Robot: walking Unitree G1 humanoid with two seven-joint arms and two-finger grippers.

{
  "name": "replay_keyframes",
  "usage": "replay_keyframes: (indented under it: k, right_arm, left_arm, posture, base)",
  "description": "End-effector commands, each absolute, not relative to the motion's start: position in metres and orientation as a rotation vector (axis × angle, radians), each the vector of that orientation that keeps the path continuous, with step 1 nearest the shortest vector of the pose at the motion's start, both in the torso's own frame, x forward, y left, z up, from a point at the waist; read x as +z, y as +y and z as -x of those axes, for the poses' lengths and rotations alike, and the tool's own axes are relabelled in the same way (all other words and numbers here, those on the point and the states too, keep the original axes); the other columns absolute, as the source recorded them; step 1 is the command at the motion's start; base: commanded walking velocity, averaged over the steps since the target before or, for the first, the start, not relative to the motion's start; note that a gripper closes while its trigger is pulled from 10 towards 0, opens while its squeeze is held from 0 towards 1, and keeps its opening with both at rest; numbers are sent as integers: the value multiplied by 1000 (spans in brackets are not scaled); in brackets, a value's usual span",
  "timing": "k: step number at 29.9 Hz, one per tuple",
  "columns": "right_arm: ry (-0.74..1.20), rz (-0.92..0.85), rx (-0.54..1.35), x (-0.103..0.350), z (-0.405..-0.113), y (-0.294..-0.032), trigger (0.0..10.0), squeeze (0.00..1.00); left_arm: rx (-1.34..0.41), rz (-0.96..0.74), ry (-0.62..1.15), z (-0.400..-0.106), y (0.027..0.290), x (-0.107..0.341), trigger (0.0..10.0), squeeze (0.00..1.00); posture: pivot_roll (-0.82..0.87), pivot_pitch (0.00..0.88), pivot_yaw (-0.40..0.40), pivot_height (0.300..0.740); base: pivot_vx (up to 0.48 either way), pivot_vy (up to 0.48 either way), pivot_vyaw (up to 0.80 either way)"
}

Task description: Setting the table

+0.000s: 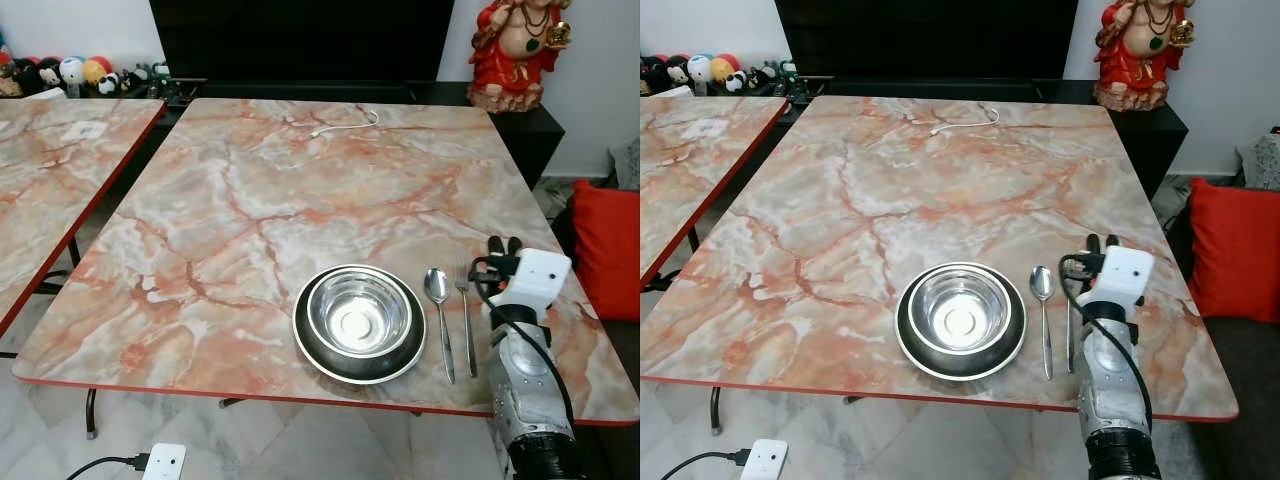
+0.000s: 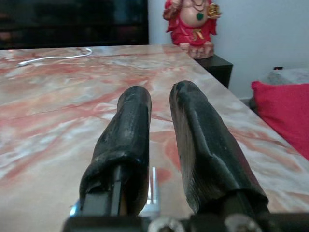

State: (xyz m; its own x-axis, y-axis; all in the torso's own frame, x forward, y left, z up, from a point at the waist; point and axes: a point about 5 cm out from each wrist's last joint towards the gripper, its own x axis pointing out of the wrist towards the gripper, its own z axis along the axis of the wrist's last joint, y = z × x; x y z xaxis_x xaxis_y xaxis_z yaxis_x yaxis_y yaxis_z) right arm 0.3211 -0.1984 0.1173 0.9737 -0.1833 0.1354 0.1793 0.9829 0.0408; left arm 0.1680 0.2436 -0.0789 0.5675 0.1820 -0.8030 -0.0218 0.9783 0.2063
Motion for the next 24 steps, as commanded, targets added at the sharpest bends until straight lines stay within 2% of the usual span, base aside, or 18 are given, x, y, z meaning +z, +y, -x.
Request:
replay_keyframes:
  k: [1, 11, 24]
  right_arm:
    - [-165, -38, -152, 121, -319, -191, 10000, 0]
    - [-178, -50, -60, 118, -315, -164, 10000, 0]
    - [-244, -41, -28, 133, -317, -159, 10000, 0]
  left_arm:
    - [127, -173, 984, -162, 245, -81, 10000, 0]
    - [117, -181, 987, -161, 245, -82, 10000, 0]
    - [111, -186, 988, -160, 245, -82, 10000, 0]
  posture:
    - [-1, 15, 3, 740]
    - [-2, 0, 2, 740]
    - [-10, 0, 0, 740]
  base:
    - [0, 480, 0]
    - [0, 480, 0]
    - [0, 480, 0]
